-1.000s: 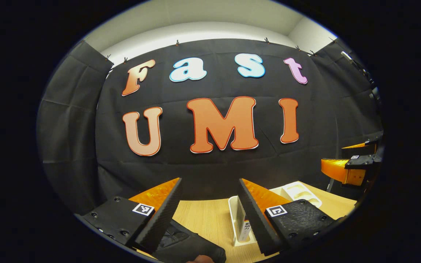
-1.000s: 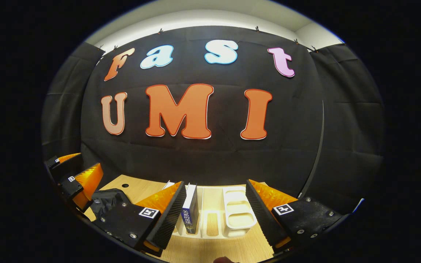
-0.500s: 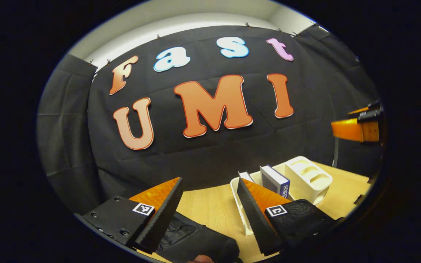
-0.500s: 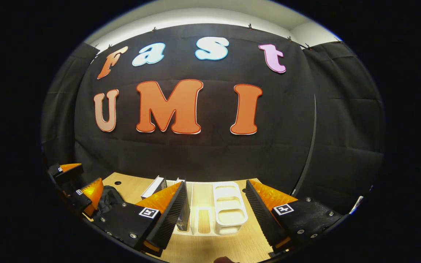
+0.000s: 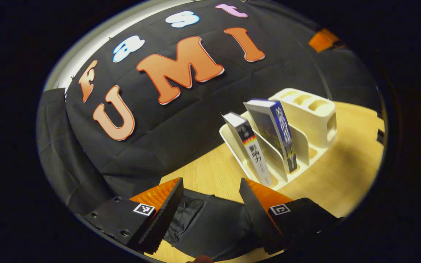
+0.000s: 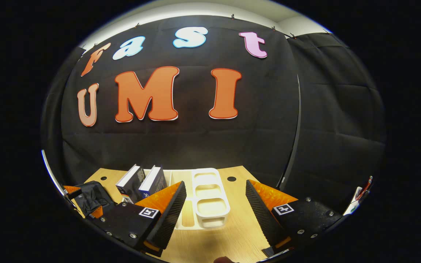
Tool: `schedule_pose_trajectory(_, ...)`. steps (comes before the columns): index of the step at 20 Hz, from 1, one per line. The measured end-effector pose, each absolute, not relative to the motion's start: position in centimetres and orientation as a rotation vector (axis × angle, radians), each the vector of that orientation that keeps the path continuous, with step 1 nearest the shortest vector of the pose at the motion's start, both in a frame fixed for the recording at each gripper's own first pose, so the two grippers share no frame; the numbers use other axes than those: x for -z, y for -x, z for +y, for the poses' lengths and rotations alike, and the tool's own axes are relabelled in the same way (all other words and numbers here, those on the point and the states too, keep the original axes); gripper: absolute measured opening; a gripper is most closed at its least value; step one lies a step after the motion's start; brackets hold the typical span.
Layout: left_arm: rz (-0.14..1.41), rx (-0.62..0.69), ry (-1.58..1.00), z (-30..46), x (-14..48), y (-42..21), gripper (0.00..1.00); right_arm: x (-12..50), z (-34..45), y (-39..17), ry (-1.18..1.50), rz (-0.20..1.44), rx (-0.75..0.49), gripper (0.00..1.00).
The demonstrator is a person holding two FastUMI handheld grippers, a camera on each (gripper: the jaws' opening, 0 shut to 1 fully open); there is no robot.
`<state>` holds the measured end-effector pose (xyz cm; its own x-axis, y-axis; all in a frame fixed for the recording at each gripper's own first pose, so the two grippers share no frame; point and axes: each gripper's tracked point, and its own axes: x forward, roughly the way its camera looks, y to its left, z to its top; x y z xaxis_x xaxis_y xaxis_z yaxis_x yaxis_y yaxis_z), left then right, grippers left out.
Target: Open the schoolbag, grab two books from the bookshelf and put them into the schoolbag.
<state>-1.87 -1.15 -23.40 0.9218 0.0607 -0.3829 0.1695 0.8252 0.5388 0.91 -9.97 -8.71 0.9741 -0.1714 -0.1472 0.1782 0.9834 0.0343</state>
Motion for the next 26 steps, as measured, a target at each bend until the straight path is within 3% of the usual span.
schedule_pose_trajectory(13,0.649,0.104,-0.844,0.6,35.2,6.5,0.98,12.5,-11.8,-1.7,-0.061,0.218,0.189,0.98)
schedule_pose_trajectory(26,0.668,-0.055,-1.057,5.1,36.0,5.0,0.96,12.6,-12.0,-2.0,-0.079,0.220,0.172,0.98)
